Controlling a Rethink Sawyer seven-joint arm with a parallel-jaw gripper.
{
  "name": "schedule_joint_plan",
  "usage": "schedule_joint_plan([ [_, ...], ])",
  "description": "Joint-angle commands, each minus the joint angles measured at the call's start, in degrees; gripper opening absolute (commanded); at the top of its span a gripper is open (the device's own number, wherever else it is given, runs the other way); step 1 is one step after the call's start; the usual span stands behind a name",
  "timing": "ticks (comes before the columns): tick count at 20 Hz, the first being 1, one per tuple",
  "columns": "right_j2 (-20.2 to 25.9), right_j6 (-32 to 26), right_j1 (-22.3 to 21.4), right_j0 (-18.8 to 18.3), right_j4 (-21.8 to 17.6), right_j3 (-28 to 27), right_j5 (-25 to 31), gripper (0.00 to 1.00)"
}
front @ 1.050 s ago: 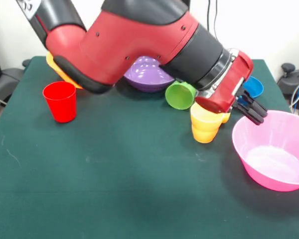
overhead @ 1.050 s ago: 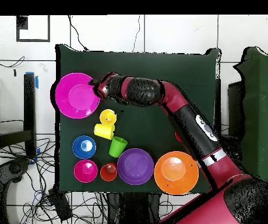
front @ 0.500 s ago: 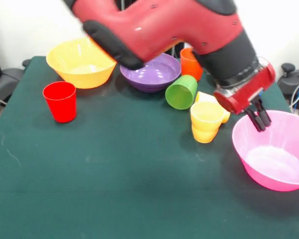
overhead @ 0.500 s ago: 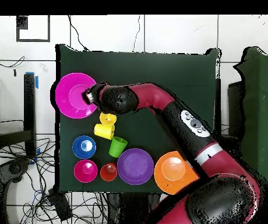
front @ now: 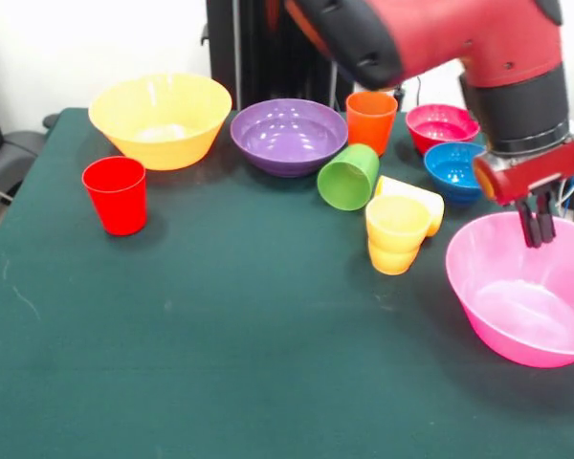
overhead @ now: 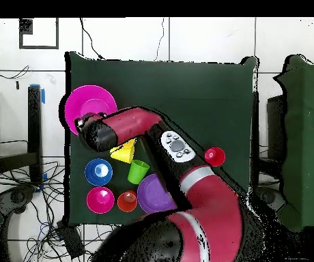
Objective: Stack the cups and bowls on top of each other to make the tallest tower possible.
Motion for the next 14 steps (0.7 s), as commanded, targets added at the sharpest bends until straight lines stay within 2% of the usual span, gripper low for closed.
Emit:
schedule_joint_plan([
  [1,-18.1,19.0,-4.1,7.8,-0.2,2.6,-3.0,0.0],
  [4,-22.5,23.5,-4.2,11.9,-0.7,2.1,-4.9,0.0],
  [6,-23.9,24.1,-4.0,12.8,-1.4,1.4,-5.3,0.0],
  [14,-26.6,20.7,-5.3,12.9,-2.8,-0.6,-4.4,0.0],
])
